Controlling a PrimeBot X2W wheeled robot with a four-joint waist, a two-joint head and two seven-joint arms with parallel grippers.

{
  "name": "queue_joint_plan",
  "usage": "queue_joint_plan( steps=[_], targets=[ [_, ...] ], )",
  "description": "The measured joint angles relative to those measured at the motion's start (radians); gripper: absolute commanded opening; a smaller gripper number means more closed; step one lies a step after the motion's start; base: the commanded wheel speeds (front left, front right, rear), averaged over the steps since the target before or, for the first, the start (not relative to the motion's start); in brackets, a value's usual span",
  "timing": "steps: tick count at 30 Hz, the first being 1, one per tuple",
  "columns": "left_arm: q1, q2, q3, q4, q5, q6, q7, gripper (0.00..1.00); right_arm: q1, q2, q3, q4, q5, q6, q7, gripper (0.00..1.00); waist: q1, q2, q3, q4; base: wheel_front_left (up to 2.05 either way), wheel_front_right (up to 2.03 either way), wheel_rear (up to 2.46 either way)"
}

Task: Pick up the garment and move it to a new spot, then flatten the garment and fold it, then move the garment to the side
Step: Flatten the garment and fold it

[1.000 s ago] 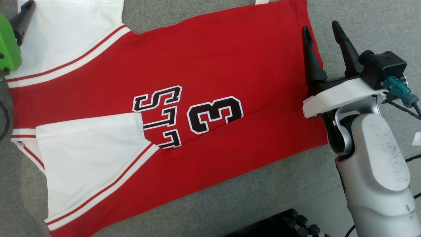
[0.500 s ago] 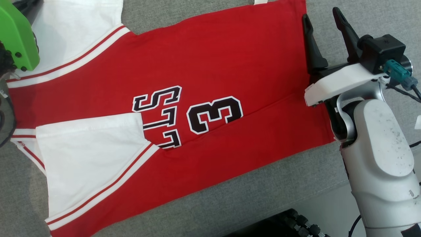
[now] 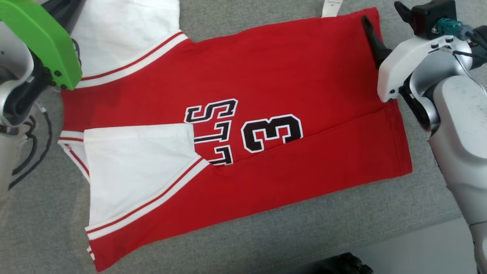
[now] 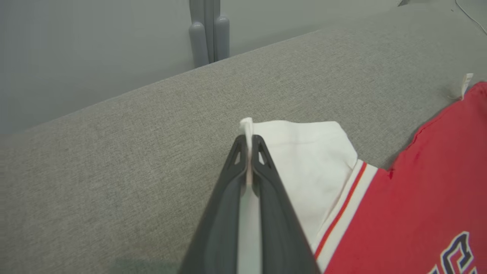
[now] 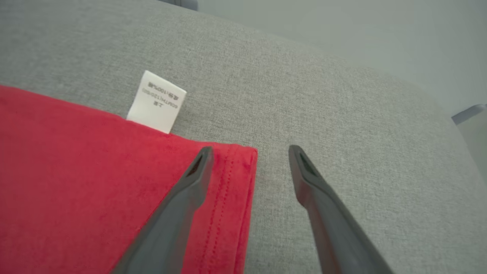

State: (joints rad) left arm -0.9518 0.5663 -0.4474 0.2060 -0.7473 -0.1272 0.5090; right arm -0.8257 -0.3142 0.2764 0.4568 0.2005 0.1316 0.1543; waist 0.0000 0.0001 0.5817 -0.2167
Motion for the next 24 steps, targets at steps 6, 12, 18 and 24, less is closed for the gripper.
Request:
queue_joint_plan(
  steps=[6,12,18,24],
  targets=[
    [0.007,-0.017,-0.053,-0.04,-0.01,0.0,-0.055,0.0,-0.044,-0.09,0.118,0.068,0.098,0.0,0.125,1.0,0.0,0.0,-0.027,0.056,0.0,0.0,0.0],
    [0.008,-0.022,-0.103,-0.052,-0.03,0.0,-0.09,0.0,-0.077,-0.13,0.164,0.127,0.19,0.0,0.175,0.45,0.0,0.0,-0.049,0.099,0.0,0.0,0.0],
    [-0.001,-0.02,-0.13,-0.053,-0.049,0.0,-0.118,0.0,-0.127,-0.129,0.183,0.21,0.251,0.0,0.188,0.0,0.0,0.0,-0.053,0.124,0.0,0.0,0.0],
    [-0.008,-0.012,-0.136,-0.04,-0.052,0.0,-0.165,0.0,-0.163,-0.133,0.196,0.27,0.25,0.0,0.077,0.0,0.0,0.0,-0.058,0.129,0.0,0.0,0.0]
  ],
)
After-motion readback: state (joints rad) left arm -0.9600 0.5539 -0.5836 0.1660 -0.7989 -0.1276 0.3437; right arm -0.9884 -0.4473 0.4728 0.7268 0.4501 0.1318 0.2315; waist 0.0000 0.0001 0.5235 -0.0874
